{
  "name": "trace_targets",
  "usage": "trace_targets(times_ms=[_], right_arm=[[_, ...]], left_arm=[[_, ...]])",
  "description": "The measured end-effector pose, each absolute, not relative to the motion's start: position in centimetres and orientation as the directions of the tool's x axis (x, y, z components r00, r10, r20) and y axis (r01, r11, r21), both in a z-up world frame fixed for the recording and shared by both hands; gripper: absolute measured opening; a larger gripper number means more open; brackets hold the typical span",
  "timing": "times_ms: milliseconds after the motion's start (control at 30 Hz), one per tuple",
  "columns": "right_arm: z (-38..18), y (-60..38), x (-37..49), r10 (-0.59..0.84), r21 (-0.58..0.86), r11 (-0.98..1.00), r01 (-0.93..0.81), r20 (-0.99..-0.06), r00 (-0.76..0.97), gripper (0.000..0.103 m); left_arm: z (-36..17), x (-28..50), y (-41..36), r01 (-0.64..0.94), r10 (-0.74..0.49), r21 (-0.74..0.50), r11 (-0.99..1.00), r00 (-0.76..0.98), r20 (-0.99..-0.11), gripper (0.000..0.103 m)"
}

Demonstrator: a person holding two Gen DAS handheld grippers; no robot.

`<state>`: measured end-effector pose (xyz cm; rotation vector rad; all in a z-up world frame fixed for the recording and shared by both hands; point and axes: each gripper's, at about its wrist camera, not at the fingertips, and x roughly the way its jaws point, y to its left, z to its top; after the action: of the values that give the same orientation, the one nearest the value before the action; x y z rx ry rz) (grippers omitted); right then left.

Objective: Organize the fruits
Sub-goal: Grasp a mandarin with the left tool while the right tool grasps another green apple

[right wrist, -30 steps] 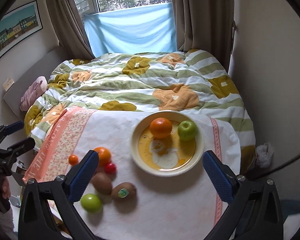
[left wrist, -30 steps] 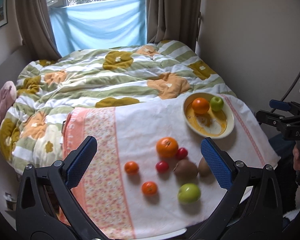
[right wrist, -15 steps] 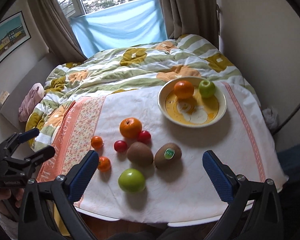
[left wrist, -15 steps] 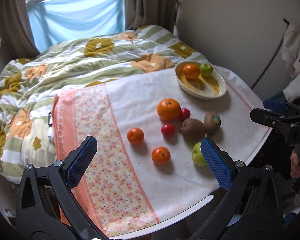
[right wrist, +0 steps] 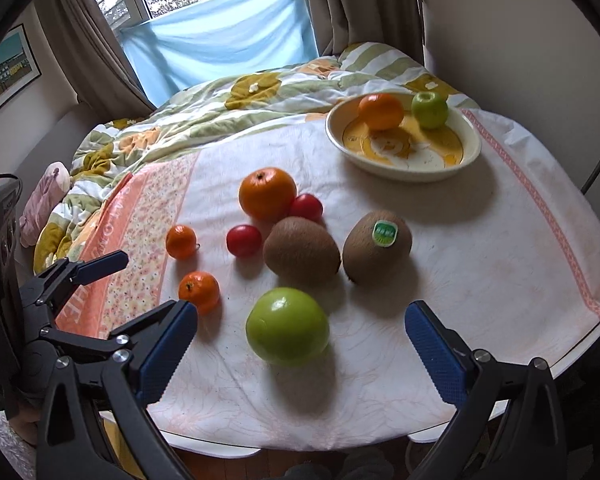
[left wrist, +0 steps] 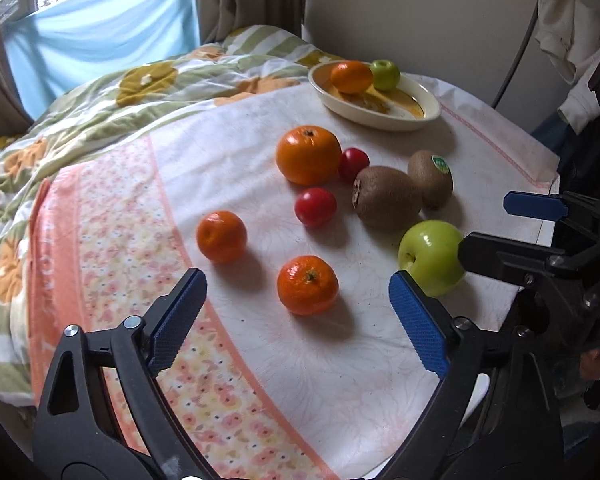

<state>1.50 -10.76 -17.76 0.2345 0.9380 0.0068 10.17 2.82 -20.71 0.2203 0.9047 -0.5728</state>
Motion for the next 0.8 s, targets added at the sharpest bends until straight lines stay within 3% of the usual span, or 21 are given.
trace_targets(times_ms=[67,133,467,567,633,800], right_arm=[[-18.4,-10.6,1.6,0.111,0.209,0.973,0.102,-0.803,0.586,0.103],[-19.0,-10.5,1.8,0.111,0.207,0.973,0.103,-0.809,0.578,0.103],[-19.8,-10.3,2.6,0.122,0.217,0.970,0.109,-0.823,0.554,0.099],[-19.9,-10.3,2.7,0.125,0.221,0.969,0.110,-0.825,0.551,0.097],[-20.1,-10.1,2.8,0.133,0.225,0.968,0.108,-0.831,0.540,0.089],[-20.6,-10.0,3.0,0.141,0.228,0.968,0.103,-0.837,0.528,0.085]], left_arm=[[-21.5,10.5,2.3,0.569,-0.378,-0.060,0.820,0.459,-0.804,0.078],[-21.8,10.8,2.0,0.579,-0.390,-0.079,0.811,0.435,-0.811,0.071],[-23.0,11.8,1.1,0.598,-0.358,-0.066,0.799,0.385,-0.850,0.060],[-23.5,12.2,0.9,0.594,-0.340,-0.065,0.802,0.364,-0.867,0.043],[-23.6,12.2,1.0,0.592,-0.346,-0.073,0.802,0.362,-0.866,0.043],[-23.6,12.0,0.9,0.604,-0.337,-0.052,0.795,0.368,-0.867,0.042]])
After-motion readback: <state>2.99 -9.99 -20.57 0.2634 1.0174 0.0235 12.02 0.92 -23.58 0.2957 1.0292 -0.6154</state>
